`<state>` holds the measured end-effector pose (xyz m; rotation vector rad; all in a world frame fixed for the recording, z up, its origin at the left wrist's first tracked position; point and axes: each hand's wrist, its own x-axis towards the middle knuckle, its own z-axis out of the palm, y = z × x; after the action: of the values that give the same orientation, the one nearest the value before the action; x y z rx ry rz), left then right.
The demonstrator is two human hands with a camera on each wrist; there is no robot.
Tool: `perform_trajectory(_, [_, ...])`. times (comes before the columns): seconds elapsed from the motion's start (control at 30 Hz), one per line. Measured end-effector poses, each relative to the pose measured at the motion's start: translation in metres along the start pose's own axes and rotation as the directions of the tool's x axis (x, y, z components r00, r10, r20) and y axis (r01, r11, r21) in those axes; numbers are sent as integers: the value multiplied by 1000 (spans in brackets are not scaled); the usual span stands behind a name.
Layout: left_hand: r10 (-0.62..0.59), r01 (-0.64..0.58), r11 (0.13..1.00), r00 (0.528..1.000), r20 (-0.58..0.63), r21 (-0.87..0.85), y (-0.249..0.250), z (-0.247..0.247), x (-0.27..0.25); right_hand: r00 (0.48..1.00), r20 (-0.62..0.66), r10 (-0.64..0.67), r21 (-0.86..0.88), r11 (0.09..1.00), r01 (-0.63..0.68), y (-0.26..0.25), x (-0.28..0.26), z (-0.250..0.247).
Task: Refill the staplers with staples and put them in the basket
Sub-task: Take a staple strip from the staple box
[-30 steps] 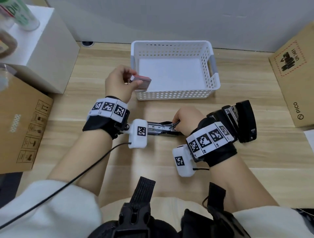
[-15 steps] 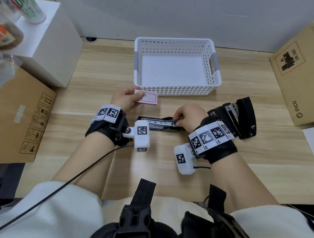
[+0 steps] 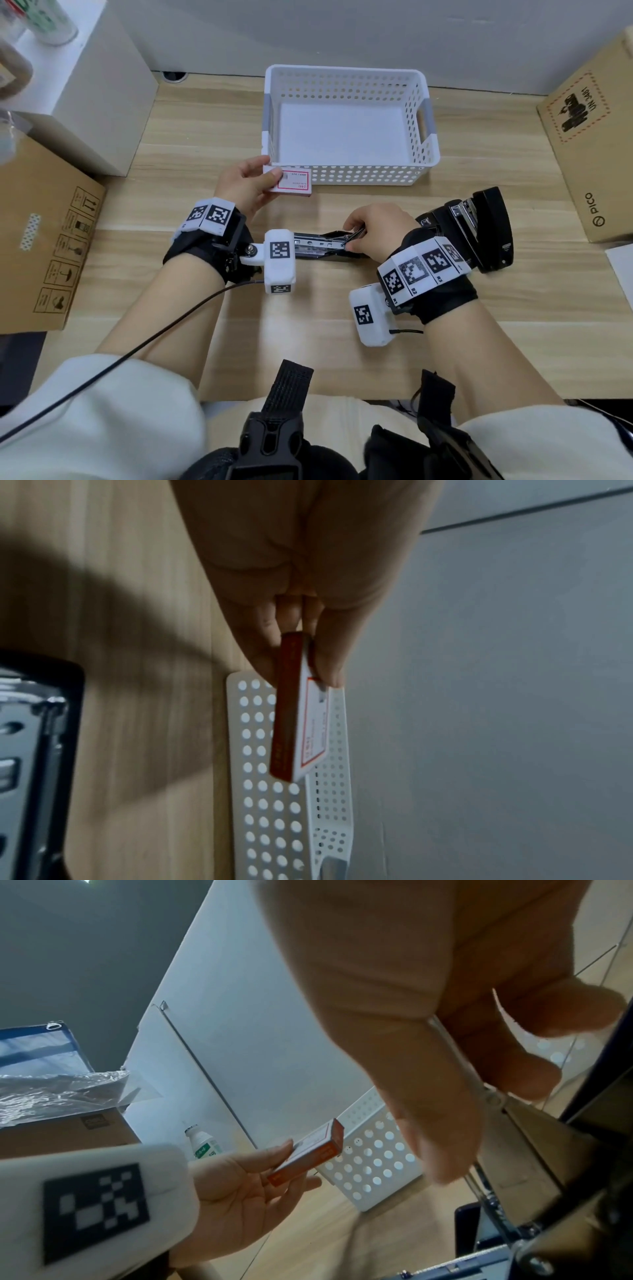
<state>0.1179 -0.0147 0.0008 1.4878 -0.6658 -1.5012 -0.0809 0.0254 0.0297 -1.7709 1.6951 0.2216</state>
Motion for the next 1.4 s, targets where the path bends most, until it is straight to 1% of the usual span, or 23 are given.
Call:
perform_trajectory(0.03, [5, -5, 1000, 1000, -8, -8, -1, -2, -3, 999, -30, -14, -10, 1000, 14, 0, -1, 1])
perform_trajectory(0.07, [9, -10, 1000, 1000, -16, -19, -1, -3, -6, 994, -97, -43, -12, 999, 42, 0, -2, 1])
perform_trajectory(0.1, [10, -11, 999, 1000, -20, -40, -2, -5, -10, 977, -195, -89, 18, 995, 95, -3, -4, 0])
perform_trajectory(0.13, [11, -12, 997, 1000, -17, -74, -2, -6, -15, 942, -304, -141, 87, 981, 174, -8, -6, 0])
perform_trajectory(0.17, [14, -15, 993, 1000, -10, -117, -2, -7, -20, 897, -403, -182, 172, 947, 270, -14, -7, 0])
perform_trajectory(0.2, [19, -19, 986, 1000, 0, -168, -1, -7, -24, 858, -474, -200, 254, 901, 350, -20, -6, 0])
perform_trajectory(0.23, [25, -21, 975, 1000, 13, -222, 0, -7, -28, 840, -509, -189, 337, 854, 397, -28, -6, -1])
perform_trajectory(0.27, [31, -22, 963, 999, 29, -269, 1, -7, -32, 842, -517, -157, 421, 809, 410, -35, -5, -1])
perform_trajectory(0.37, [57, -30, 946, 996, 72, -323, 5, -6, -39, 886, -461, -59, 621, 691, 369, -52, 1, 2])
perform_trajectory(0.5, [80, -40, 948, 990, 114, -316, 8, -9, -45, 931, -362, -46, 797, 502, 335, -60, 8, 8])
perform_trajectory(0.6, [73, -40, 958, 991, 108, -283, 6, -16, -46, 953, -303, -29, 868, 403, 288, -66, 12, 13])
perform_trajectory(0.7, [65, -43, 971, 994, 86, -234, 5, -25, -45, 970, -243, -10, 906, 356, 230, -72, 20, 23])
perform_trajectory(0.8, [80, -61, 985, 990, 114, -161, 4, -38, -41, 979, -202, 33, 926, 332, 179, -77, 28, 34])
perform_trajectory(0.9, [78, -81, 997, 985, 153, 16, -1, -52, -34, 981, -131, 140, 964, 250, 93, -80, 40, 43])
perform_trajectory(0.97, [71, -90, 988, 986, 151, 123, -2, -57, -28, 979, -93, 180, 976, 213, 53, -79, 47, 48])
perform_trajectory(1.03, [67, -93, 978, 988, 139, 186, -2, -59, -22, 981, -69, 181, 980, 198, 32, -78, 53, 53])
perform_trajectory(1.1, [53, -83, 974, 988, 143, 213, -3, -62, -15, 981, -59, 188, 980, 196, 21, -78, 57, 57])
perform_trajectory(1.2, [27, -62, 969, 989, 148, 237, -7, -68, -3, 964, -45, 264, 976, 219, -14, -74, 66, 63])
perform_trajectory(1.3, [28, -67, 956, 990, 141, 286, -11, -71, 9, 929, -61, 364, 950, 307, -58, -68, 76, 67])
perform_trajectory(1.4, [9, -59, 933, 990, 140, 356, -18, -72, 23, 910, -124, 396, 883, 462, -80, -67, 82, 69])
